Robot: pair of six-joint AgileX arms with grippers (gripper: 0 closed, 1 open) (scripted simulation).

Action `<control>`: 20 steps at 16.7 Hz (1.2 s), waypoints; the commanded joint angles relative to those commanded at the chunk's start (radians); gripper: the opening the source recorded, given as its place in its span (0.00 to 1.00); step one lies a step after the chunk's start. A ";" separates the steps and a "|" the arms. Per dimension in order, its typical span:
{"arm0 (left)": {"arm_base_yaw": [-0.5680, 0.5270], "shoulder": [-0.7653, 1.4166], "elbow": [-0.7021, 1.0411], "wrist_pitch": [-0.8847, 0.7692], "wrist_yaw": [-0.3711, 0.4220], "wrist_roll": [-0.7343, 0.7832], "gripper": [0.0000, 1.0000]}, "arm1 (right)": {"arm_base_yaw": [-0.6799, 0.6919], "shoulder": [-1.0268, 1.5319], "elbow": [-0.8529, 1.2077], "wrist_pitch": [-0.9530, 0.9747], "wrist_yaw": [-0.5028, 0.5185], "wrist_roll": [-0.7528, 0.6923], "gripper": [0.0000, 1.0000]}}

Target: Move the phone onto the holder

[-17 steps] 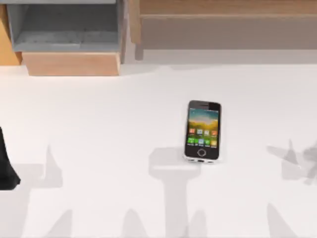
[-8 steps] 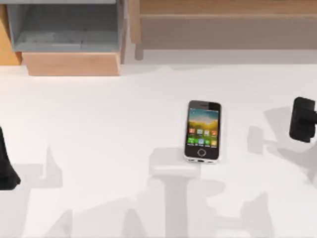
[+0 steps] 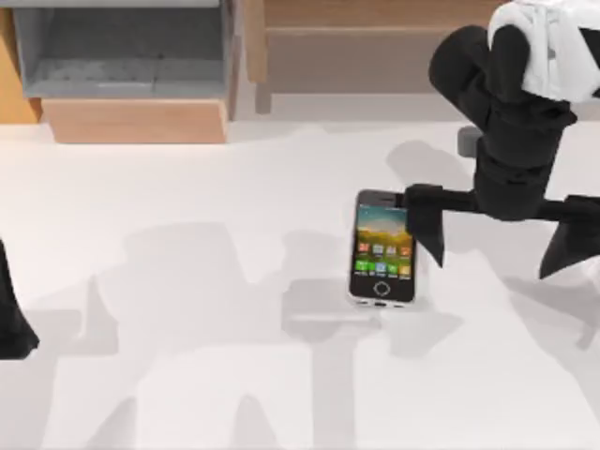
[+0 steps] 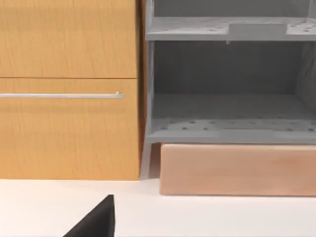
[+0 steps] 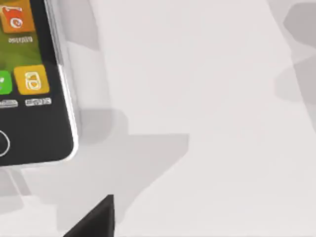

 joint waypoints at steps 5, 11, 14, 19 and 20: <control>0.000 0.000 0.000 0.000 0.000 0.000 1.00 | 0.070 0.248 0.336 -0.031 -0.003 0.029 1.00; 0.000 0.000 0.000 0.000 0.000 0.000 1.00 | 0.094 0.305 0.449 -0.009 -0.008 0.033 1.00; 0.000 0.000 0.000 0.000 0.000 0.000 1.00 | 0.088 0.301 0.447 -0.010 -0.008 0.033 1.00; 0.000 0.000 0.000 0.000 0.000 0.000 1.00 | 0.092 0.339 0.369 0.106 -0.008 0.032 1.00; 0.000 0.000 0.000 0.000 0.000 0.000 1.00 | 0.092 0.352 0.343 0.152 -0.007 0.033 1.00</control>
